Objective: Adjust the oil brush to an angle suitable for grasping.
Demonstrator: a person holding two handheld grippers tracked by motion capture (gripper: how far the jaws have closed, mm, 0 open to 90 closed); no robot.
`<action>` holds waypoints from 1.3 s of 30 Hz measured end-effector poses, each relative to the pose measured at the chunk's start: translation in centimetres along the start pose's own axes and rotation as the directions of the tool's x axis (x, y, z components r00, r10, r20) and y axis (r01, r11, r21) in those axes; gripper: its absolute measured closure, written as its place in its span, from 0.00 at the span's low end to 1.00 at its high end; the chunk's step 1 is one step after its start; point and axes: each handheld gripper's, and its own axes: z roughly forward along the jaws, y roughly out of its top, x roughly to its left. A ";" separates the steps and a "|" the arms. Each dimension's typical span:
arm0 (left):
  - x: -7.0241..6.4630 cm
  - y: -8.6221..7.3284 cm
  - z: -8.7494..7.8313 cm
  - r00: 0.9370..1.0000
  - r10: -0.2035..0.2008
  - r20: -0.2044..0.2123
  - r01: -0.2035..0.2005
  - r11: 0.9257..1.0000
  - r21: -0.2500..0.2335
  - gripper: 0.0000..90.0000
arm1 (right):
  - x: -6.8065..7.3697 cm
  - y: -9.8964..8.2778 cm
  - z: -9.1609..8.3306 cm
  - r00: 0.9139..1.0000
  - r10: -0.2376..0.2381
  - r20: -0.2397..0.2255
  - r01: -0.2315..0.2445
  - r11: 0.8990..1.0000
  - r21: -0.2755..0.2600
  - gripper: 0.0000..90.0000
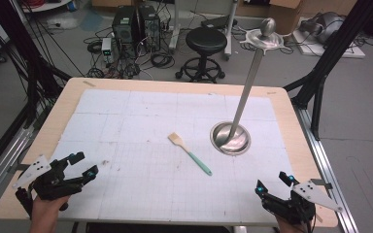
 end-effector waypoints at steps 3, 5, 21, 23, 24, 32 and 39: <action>0.1 -0.1 0.1 1.000 -0.014 -0.003 0.014 1.000 -0.005 0.23 | -0.1 0.0 0.0 1.000 0.016 -0.007 -0.016 1.000 0.001 0.18; 0.1 -0.1 0.1 1.000 -0.013 -0.003 0.013 1.000 -0.004 0.23 | -0.1 -0.1 0.1 1.000 0.024 -0.007 -0.024 1.000 0.003 0.18; 0.1 -0.1 0.7 1.000 -0.013 0.026 0.013 1.000 0.004 0.23 | 3.7 1.6 2.7 0.984 -0.066 -0.164 0.070 0.997 0.018 0.48; 0.1 -0.1 0.8 1.000 -0.014 0.027 0.013 1.000 0.007 0.23 | 4.3 1.9 3.4 0.975 -0.073 -0.211 0.079 0.997 0.019 0.59; 0.1 -0.1 0.8 1.000 -0.014 0.027 0.013 1.000 0.007 0.23 | 4.3 1.9 3.4 0.975 -0.073 -0.211 0.079 0.997 0.019 0.59; 0.3 -0.1 0.8 0.999 -0.019 0.027 0.019 1.000 0.007 0.23 | 6.9 3.8 7.7 0.967 -0.059 -0.250 0.073 0.996 0.045 0.99; 0.3 -0.1 0.8 0.999 -0.022 0.031 0.021 1.000 0.006 0.24 | 8.8 5.8 12.1 0.964 -0.051 -0.262 0.073 0.994 0.076 0.99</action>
